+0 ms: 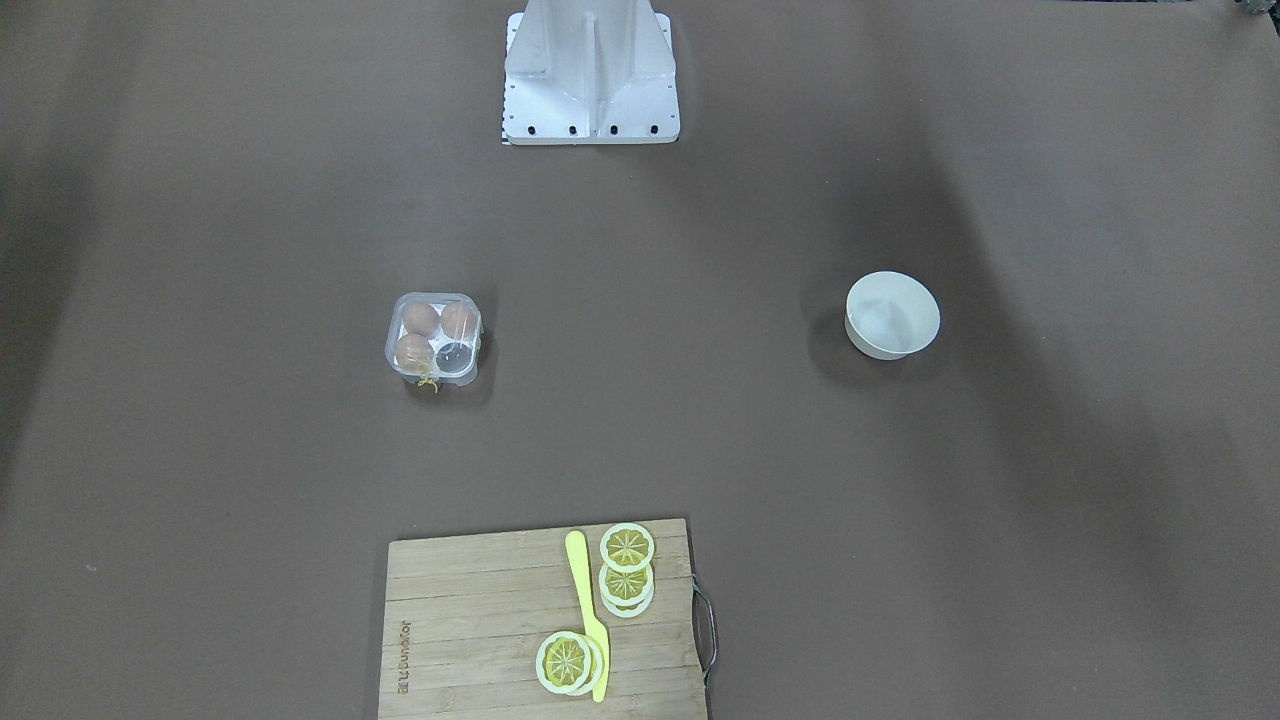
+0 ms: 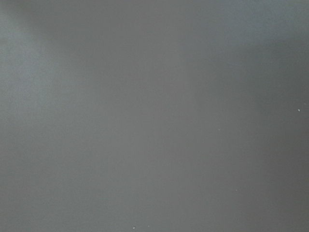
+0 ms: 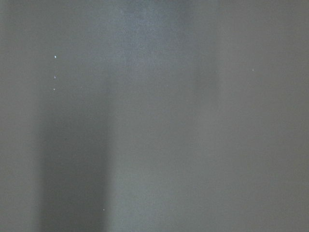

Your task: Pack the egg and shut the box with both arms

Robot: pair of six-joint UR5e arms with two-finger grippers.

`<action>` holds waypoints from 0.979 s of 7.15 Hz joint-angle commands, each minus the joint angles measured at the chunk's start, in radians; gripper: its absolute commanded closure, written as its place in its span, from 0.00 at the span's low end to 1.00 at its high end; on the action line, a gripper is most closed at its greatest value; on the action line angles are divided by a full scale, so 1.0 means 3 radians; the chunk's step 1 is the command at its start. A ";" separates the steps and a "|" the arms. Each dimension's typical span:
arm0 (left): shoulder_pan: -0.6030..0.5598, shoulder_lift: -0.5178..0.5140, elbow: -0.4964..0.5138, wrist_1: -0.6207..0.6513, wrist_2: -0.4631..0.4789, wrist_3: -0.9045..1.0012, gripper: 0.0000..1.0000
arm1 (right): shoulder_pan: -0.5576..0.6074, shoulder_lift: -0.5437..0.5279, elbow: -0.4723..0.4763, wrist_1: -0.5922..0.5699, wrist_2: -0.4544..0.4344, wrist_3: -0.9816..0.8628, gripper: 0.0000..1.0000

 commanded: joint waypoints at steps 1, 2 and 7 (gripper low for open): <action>0.0002 0.0001 -0.0013 0.0003 -0.0001 -0.0001 0.03 | 0.0011 -0.0260 0.0259 0.0011 -0.0002 0.0001 0.00; 0.0002 -0.0009 -0.0013 0.0003 -0.0001 -0.0011 0.03 | 0.0011 -0.0403 0.0428 0.0011 -0.0012 0.0016 0.00; 0.0002 -0.0045 -0.0013 0.0034 -0.0001 -0.0021 0.03 | -0.0004 -0.0441 0.0659 0.0006 -0.0023 0.0021 0.00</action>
